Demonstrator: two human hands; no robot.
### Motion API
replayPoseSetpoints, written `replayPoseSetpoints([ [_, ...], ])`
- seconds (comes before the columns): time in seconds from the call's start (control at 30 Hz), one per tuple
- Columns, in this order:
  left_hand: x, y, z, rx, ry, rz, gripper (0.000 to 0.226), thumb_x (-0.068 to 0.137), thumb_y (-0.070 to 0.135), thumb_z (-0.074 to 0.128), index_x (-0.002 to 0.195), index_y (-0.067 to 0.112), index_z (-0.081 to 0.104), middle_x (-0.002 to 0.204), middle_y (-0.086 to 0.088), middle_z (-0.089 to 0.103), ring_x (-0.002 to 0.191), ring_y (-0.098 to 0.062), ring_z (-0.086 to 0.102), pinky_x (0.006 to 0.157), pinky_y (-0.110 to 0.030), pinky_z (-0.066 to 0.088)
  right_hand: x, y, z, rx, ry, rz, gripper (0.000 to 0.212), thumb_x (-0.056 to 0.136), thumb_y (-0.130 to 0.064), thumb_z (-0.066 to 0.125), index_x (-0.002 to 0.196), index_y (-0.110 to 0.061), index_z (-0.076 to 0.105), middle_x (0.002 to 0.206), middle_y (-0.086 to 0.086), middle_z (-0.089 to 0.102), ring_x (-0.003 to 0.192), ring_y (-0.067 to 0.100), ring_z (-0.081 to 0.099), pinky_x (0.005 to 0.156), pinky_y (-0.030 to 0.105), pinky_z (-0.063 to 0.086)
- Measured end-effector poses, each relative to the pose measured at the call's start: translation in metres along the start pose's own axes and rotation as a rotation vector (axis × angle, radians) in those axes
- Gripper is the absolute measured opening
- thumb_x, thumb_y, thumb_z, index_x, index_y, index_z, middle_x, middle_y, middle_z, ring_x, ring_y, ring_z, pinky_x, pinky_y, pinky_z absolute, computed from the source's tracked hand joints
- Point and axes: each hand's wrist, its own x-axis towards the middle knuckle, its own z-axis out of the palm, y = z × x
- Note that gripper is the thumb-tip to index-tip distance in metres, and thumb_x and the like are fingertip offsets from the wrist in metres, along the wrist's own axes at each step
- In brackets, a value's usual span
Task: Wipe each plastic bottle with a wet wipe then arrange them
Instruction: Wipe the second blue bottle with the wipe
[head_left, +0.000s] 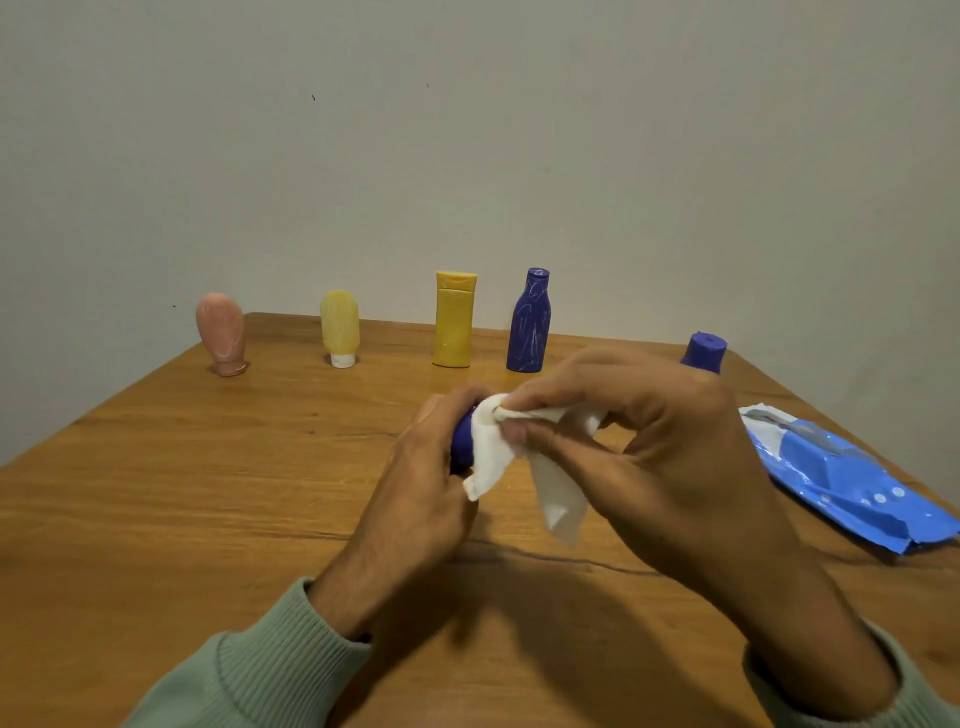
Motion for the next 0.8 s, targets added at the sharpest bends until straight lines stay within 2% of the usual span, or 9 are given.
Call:
replayPoseSetpoints([
  [0.1,0.004,-0.006,0.002,0.057,0.013,-0.066,0.087,0.076,-0.016,0.051,0.095,0.069,0.046,0.116,0.003,0.058,0.105,-0.004,0.054,0.091,-0.026,0.048,0.0,0.001,0.002,-0.059,0.064,0.015,0.021,0.082,-0.032,0.063,0.098,-0.021,0.07,0.09,-0.013,0.064,0.085,0.0,0.058,0.073,0.009,0.046],
  [0.17,0.003,-0.003,0.002,0.036,0.009,-0.036,0.076,0.075,-0.003,0.052,0.098,0.07,0.047,0.112,0.004,0.059,0.104,-0.004,0.056,0.091,-0.027,0.05,-0.001,0.0,0.003,-0.023,0.079,0.034,0.018,0.081,-0.029,0.066,0.096,-0.02,0.071,0.09,-0.011,0.066,0.084,0.0,0.06,0.072,0.011,0.048],
  [0.27,-0.001,0.006,0.001,-0.051,0.023,-0.009,0.035,0.073,0.026,0.051,0.101,0.047,0.056,0.104,0.014,0.057,0.103,0.008,0.055,0.086,-0.017,0.049,-0.001,-0.004,0.004,0.039,0.037,0.038,0.017,0.078,-0.025,0.069,0.094,-0.022,0.071,0.089,-0.012,0.067,0.084,-0.001,0.061,0.069,0.008,0.048],
  [0.37,0.004,-0.005,0.003,-0.036,0.027,-0.067,0.075,0.072,-0.012,0.052,0.102,0.056,0.054,0.109,0.005,0.061,0.103,-0.008,0.058,0.089,-0.033,0.051,-0.001,-0.002,0.005,-0.006,0.107,0.039,0.016,0.08,-0.023,0.069,0.095,-0.019,0.071,0.088,-0.01,0.066,0.082,0.001,0.06,0.069,0.007,0.045],
  [0.4,0.005,-0.007,0.003,-0.032,0.021,-0.082,0.083,0.071,-0.018,0.051,0.101,0.059,0.053,0.109,0.005,0.061,0.101,-0.007,0.058,0.088,-0.03,0.05,-0.001,-0.001,0.004,-0.026,0.125,0.047,0.017,0.08,-0.022,0.069,0.096,-0.017,0.072,0.087,-0.01,0.065,0.081,0.001,0.06,0.069,0.007,0.045],
  [0.47,0.005,-0.006,0.003,-0.024,0.01,-0.102,0.079,0.072,-0.021,0.053,0.097,0.053,0.053,0.105,0.009,0.059,0.094,0.003,0.056,0.079,-0.012,0.043,-0.001,0.002,-0.001,-0.058,0.126,0.079,0.017,0.079,-0.021,0.071,0.095,-0.018,0.072,0.086,-0.011,0.065,0.08,0.0,0.06,0.069,0.006,0.044],
  [0.57,0.003,-0.003,0.002,-0.025,-0.001,-0.096,0.069,0.075,-0.022,0.053,0.093,0.044,0.05,0.099,0.012,0.055,0.087,0.01,0.052,0.07,-0.003,0.039,0.001,0.006,-0.013,-0.062,0.19,0.156,0.014,0.077,-0.019,0.075,0.091,-0.02,0.073,0.086,-0.011,0.068,0.078,0.001,0.061,0.064,0.007,0.044],
  [0.7,0.004,-0.003,0.003,-0.014,0.013,-0.066,0.07,0.07,-0.024,0.051,0.09,0.042,0.053,0.092,0.01,0.055,0.081,0.003,0.053,0.07,-0.004,0.038,0.004,0.0,-0.023,0.015,0.231,0.186,0.016,0.075,-0.028,0.071,0.088,-0.037,0.067,0.087,-0.024,0.064,0.084,-0.001,0.062,0.063,0.014,0.051],
  [0.8,0.005,-0.008,0.005,-0.053,-0.004,-0.064,0.07,0.074,-0.023,0.053,0.096,0.043,0.057,0.102,0.004,0.06,0.091,-0.003,0.058,0.08,-0.017,0.045,0.003,-0.007,-0.025,0.127,0.082,0.196,0.016,0.074,-0.022,0.075,0.087,-0.032,0.073,0.083,-0.018,0.069,0.08,0.003,0.065,0.059,0.014,0.051],
])
